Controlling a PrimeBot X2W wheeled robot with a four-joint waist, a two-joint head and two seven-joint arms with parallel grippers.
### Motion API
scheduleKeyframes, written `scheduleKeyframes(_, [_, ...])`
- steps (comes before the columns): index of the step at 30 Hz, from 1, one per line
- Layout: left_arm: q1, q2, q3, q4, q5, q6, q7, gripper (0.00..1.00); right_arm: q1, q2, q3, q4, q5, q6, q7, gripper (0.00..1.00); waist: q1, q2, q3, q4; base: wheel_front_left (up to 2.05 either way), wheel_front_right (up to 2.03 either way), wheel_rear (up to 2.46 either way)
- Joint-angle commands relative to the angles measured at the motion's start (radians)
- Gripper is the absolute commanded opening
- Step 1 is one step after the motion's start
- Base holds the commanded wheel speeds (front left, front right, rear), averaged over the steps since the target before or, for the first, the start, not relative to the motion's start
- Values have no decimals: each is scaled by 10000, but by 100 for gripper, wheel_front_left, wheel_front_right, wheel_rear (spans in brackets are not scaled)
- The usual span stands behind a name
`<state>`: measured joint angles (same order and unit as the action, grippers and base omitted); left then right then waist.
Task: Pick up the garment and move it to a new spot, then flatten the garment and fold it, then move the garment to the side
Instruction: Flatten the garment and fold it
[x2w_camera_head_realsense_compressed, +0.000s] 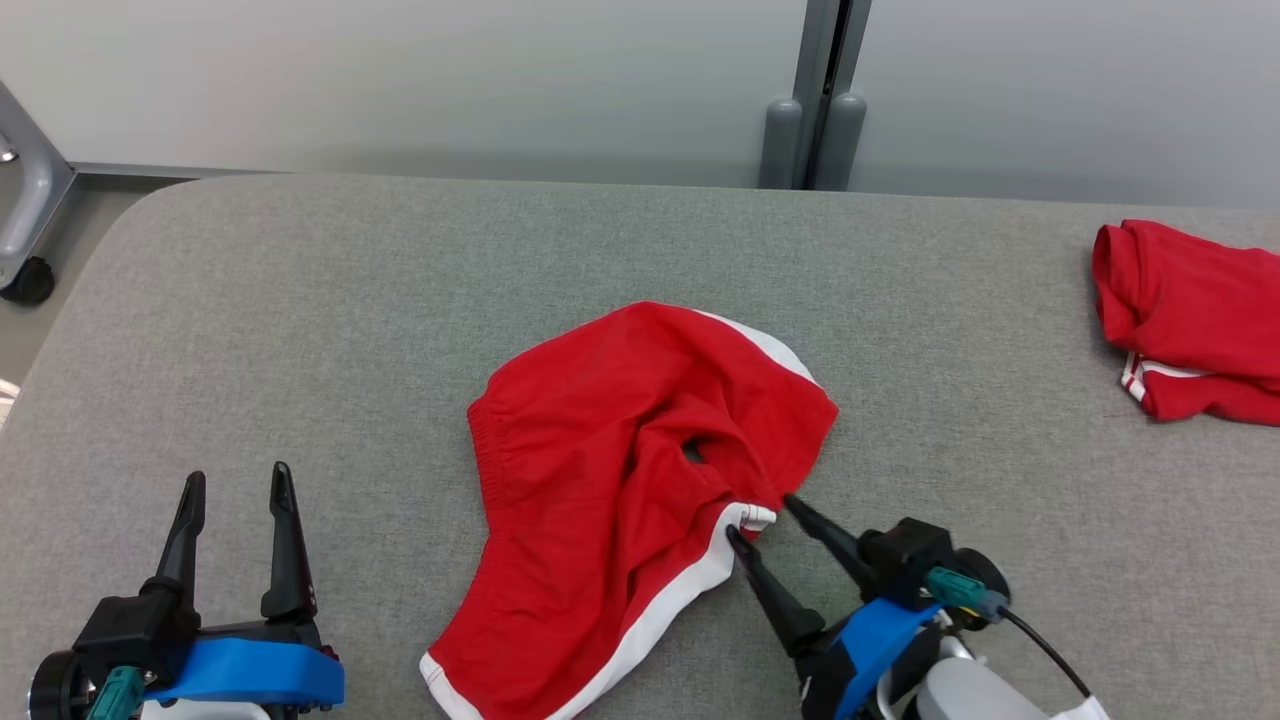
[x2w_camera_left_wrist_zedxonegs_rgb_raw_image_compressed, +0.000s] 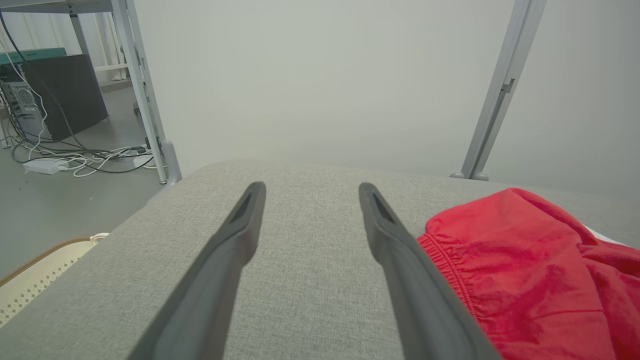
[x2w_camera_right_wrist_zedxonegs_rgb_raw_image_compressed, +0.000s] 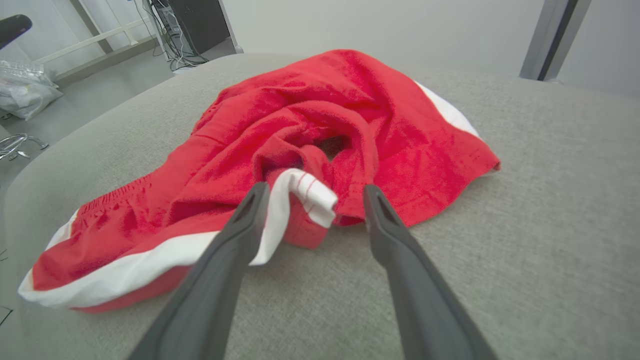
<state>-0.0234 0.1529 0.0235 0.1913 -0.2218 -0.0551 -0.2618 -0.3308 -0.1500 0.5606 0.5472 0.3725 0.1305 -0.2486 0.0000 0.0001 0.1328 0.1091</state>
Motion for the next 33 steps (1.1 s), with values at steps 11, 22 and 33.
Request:
scheduleKeyframes(11, [47, -57, 157, 123, 123, -34, -42, 100, -210, -237, 37, 623, 413, 3, -175, 0, 0, -1, -186, -178, 0, 0, 0])
scheduleKeyframes(22, [389, -176, 196, 46, 192, -70, -42, 100, 2640, -1374, -1632, -2124, -58, 3, 178, 0, 0, -1, -518, -583, 0, 0, 0])
scheduleKeyframes(33, [432, -165, 341, 66, 211, -92, -42, 100, 3442, -790, -3791, -3616, -33, 3, 461, 100, 0, -1, -605, -831, 0, 0, 0])
